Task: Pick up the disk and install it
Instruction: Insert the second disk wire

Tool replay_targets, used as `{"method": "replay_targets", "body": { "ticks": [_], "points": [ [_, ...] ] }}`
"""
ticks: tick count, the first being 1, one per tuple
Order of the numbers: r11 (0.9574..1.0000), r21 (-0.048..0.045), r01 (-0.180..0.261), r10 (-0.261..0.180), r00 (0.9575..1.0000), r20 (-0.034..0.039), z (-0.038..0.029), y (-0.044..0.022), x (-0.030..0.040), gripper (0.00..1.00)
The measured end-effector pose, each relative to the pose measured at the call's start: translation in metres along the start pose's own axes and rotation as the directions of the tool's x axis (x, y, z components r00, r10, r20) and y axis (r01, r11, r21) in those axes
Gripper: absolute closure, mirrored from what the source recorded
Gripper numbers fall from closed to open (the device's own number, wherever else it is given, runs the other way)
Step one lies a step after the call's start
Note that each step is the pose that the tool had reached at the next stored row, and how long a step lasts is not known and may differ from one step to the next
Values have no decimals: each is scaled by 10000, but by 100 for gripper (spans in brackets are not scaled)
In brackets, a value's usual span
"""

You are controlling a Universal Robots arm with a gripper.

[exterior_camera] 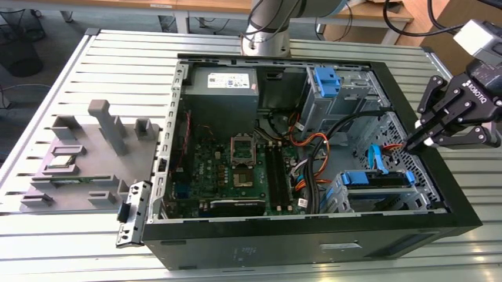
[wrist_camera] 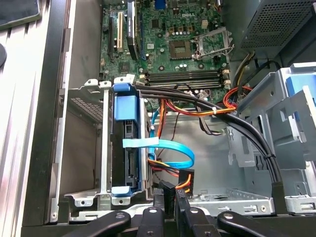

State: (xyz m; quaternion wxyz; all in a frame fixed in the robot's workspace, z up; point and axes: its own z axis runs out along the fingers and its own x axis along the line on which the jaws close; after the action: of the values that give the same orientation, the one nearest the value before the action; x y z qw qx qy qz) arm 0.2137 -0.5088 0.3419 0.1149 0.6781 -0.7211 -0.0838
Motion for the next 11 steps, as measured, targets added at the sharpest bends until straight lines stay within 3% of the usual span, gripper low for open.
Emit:
{"method": "replay_targets", "body": {
  "ticks": [3,6,8,11],
  "points": [
    [10000,17,-6,6,10000,-28,11,38,2,76],
    [10000,24,-20,20,9999,-105,23,80,5,76],
    [10000,31,-48,48,9998,-214,33,107,6,76],
    [9999,46,-111,113,9989,-450,47,137,7,76]
  ]
}}
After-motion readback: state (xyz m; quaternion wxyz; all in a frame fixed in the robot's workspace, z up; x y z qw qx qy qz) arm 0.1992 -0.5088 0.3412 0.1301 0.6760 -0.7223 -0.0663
